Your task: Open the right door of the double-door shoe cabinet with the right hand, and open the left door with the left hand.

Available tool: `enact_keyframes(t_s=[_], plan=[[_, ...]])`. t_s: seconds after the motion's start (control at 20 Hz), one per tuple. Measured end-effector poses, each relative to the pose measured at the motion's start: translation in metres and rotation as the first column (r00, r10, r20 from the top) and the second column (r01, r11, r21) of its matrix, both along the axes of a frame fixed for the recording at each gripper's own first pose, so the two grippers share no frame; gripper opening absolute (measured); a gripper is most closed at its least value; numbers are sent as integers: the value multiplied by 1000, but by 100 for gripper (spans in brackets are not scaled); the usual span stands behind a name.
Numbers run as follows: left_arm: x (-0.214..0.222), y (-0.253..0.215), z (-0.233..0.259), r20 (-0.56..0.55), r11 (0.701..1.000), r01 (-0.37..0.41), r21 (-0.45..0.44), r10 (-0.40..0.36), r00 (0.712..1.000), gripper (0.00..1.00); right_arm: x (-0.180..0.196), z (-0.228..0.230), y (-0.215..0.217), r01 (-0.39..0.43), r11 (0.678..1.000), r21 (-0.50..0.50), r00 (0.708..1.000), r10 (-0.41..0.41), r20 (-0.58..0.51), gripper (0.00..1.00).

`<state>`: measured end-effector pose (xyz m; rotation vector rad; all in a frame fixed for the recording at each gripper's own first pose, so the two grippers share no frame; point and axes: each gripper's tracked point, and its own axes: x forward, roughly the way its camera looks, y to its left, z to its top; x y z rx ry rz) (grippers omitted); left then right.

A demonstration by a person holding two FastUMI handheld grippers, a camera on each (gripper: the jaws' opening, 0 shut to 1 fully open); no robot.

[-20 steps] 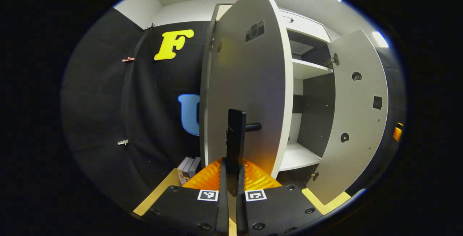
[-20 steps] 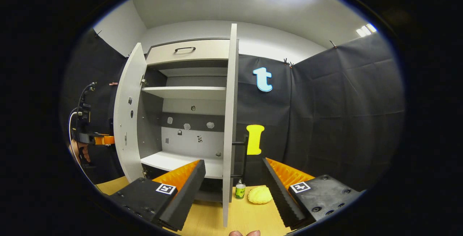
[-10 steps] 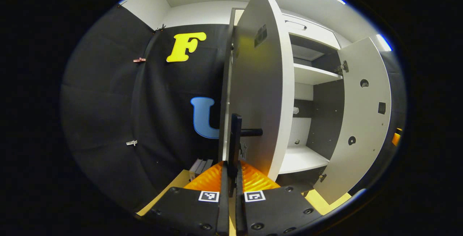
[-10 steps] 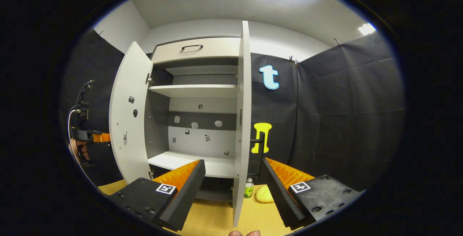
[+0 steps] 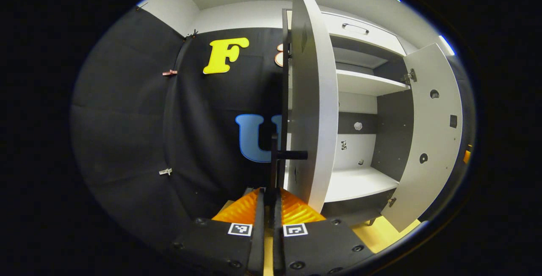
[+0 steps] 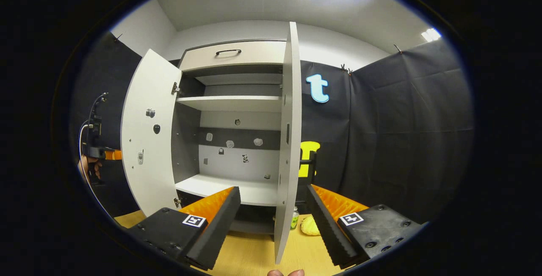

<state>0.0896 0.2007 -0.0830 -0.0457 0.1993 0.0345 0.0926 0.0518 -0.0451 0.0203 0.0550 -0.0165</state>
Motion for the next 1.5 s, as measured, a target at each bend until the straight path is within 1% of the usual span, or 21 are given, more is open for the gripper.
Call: enact_keyframes(t_s=[0.05, 0.1, 0.15, 0.2, 0.25, 0.35, 0.5, 0.65, 0.85, 0.9, 1.0, 1.15, 1.35, 1.45, 1.5], plan=[[1, 3, 1, 4, 1000, 12, -2, -12, 1000, 10, -1, 0, -1, 1, 1000, -3, 1000, -1, 2, 99], [2, 8, -1, 7, 1000, 21, -9, -20, 1000, 17, -3, 0, -2, 3, 1000, -7, 1000, -3, 3, 98], [2, 12, -2, 1, 999, 31, -20, -31, 1000, 20, -4, 0, -3, 5, 1000, -8, 1000, -5, 3, 98], [0, 15, -2, 0, 999, 34, -32, -34, 999, 26, -5, 0, -6, 7, 1000, -7, 1000, -7, 3, 98], [-2, 18, -1, -1, 999, 31, -32, -31, 1000, 27, -7, 0, -8, 10, 1000, -6, 1000, -10, 3, 98], [-4, 24, 0, 3, 1000, 30, -4, -30, 1000, 48, -9, 0, -11, 13, 1000, -1, 1000, -13, 1, 98], [-11, 26, -3, -6, 999, 34, 18, -34, 999, 57, -12, 0, -14, 14, 1000, 10, 1000, -14, -1, 98], [-22, 29, 0, -1, 999, 11, 44, -11, 1000, 60, -14, 1, -13, 8, 1000, 11, 1000, -8, 2, 98], [-46, 34, 4, 0, 991, -46, 126, 47, 999, 62, -16, 2, -10, 0, 1000, 22, 1000, 0, 1, 98], [-53, 31, 6, 8, 990, -58, 130, 57, 998, 63, -16, 1, -9, -4, 1000, 24, 1000, 4, -2, 98], [-69, 23, 11, 28, 991, -72, 110, 69, 997, 63, -17, 1, -8, -6, 1000, 22, 1000, 7, -4, 98], [-90, 2, 26, 65, 995, -63, 79, 58, 996, 62, -15, 4, -9, -7, 1000, 25, 1000, 7, -2, 98], [-108, -34, 54, 113, 994, -18, 107, 6, 994, 63, -13, 15, -8, -17, 999, 39, 1000, 16, 19, 98], [-111, -52, 67, 138, 995, 0, 102, -14, 990, 64, -13, 22, -8, -17, 999, 41, 999, 15, 34, 98], [-112, -61, 71, 147, 996, 10, 92, -24, 989, 68, -13, 25, -8, -18, 999, 43, 999, 16, 42, 98]])
